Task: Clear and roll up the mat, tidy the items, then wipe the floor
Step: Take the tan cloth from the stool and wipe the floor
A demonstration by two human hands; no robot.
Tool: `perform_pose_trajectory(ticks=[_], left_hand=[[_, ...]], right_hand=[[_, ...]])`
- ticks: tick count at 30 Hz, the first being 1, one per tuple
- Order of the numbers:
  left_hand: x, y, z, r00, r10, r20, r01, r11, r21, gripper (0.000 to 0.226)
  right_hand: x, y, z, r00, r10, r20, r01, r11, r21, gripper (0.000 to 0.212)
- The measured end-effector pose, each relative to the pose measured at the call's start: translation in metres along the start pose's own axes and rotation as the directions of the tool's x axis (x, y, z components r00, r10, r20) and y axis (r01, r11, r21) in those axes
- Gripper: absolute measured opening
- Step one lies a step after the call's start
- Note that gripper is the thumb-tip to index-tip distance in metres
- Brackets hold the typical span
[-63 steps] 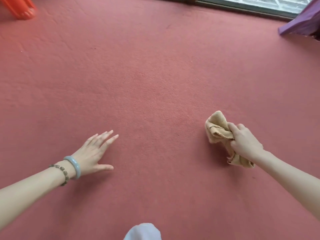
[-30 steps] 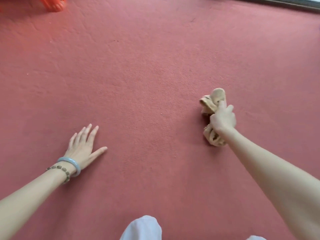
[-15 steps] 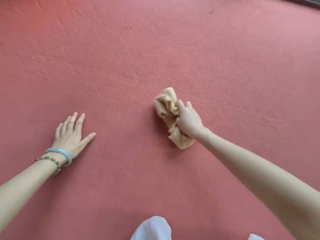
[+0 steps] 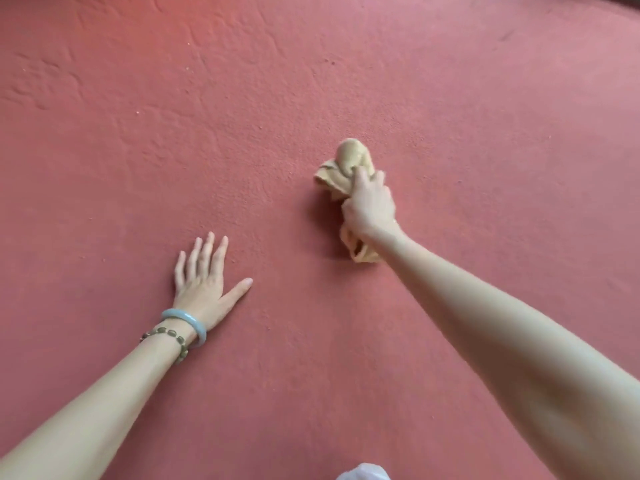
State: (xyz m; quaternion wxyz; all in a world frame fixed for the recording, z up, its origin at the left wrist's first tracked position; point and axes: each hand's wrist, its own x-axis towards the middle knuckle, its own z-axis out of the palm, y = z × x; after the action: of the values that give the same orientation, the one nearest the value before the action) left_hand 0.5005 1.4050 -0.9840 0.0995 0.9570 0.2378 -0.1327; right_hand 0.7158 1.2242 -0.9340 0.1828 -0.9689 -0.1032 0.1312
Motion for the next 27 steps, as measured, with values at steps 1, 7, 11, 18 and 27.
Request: perform_pose_trajectory(ticks=[1,7,11,18,27], left_hand=[[0.0,-0.001,0.0,1.0,0.006,-0.003,-0.006,1.0,0.002,0.097],[0.001,-0.002,0.0,1.0,0.028,-0.011,-0.028,1.0,-0.013,0.11],[0.0,-0.006,-0.001,0.998,0.052,0.025,-0.052,0.999,-0.009,0.11],[0.002,-0.005,-0.001,0.997,0.053,0.058,-0.054,0.998,0.013,0.109],[0.003,-0.005,-0.007,0.996,0.057,0.068,-0.057,0.998,-0.002,0.111]], right_hand=[[-0.012,-0.037,0.018,0.992,-0.11,0.06,0.11,0.994,0.014,0.044],[-0.04,-0.108,0.045,0.836,-0.474,0.277,0.458,0.88,0.121,0.036],[0.024,-0.018,0.002,0.985,-0.152,0.078,0.151,0.988,0.021,0.04],[0.069,0.06,-0.052,0.907,0.362,-0.214,-0.378,0.925,-0.036,0.043],[-0.009,-0.206,0.082,0.833,-0.473,0.287,0.49,0.872,0.014,0.043]])
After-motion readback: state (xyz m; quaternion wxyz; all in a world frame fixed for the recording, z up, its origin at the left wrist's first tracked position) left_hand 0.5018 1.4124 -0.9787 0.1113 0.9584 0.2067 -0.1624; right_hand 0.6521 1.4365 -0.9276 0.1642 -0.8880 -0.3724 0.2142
